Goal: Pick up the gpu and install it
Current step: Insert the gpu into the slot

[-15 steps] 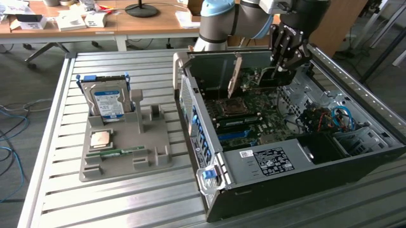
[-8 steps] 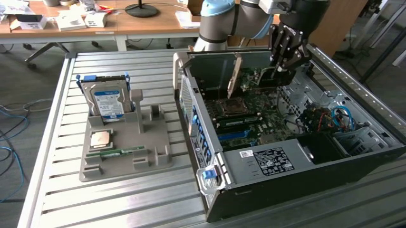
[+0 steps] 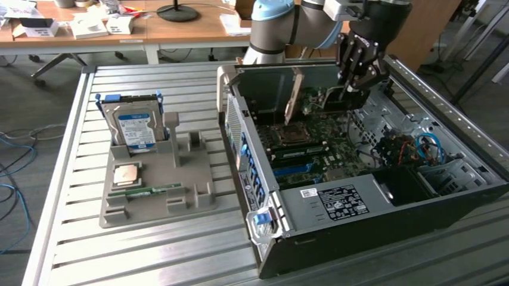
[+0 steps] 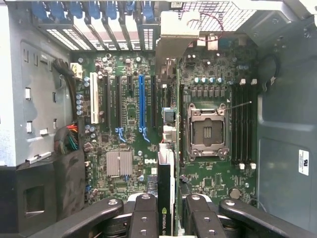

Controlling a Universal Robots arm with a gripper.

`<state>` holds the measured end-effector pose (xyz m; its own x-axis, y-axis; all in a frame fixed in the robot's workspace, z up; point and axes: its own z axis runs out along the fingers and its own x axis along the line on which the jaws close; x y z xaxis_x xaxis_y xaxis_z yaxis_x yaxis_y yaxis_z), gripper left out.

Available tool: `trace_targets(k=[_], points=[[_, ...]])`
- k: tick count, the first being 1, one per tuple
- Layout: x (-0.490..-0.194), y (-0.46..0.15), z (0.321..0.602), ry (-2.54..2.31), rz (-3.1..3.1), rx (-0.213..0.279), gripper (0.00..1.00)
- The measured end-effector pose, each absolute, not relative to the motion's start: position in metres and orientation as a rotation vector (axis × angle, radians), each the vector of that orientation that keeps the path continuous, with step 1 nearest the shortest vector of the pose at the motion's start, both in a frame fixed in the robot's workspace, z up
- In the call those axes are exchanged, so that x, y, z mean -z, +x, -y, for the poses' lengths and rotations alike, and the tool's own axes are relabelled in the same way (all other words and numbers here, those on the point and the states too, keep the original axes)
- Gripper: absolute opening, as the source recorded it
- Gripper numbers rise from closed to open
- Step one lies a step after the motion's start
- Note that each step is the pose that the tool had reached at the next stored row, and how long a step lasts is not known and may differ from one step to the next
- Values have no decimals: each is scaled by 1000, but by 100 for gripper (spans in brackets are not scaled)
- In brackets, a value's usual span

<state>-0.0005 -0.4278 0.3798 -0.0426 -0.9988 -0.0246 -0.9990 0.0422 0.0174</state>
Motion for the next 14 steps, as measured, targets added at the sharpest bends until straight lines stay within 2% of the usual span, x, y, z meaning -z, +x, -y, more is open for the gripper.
trace_targets(k=[14], points=[[-374, 0, 428, -2170, -2264, -46, 27]])
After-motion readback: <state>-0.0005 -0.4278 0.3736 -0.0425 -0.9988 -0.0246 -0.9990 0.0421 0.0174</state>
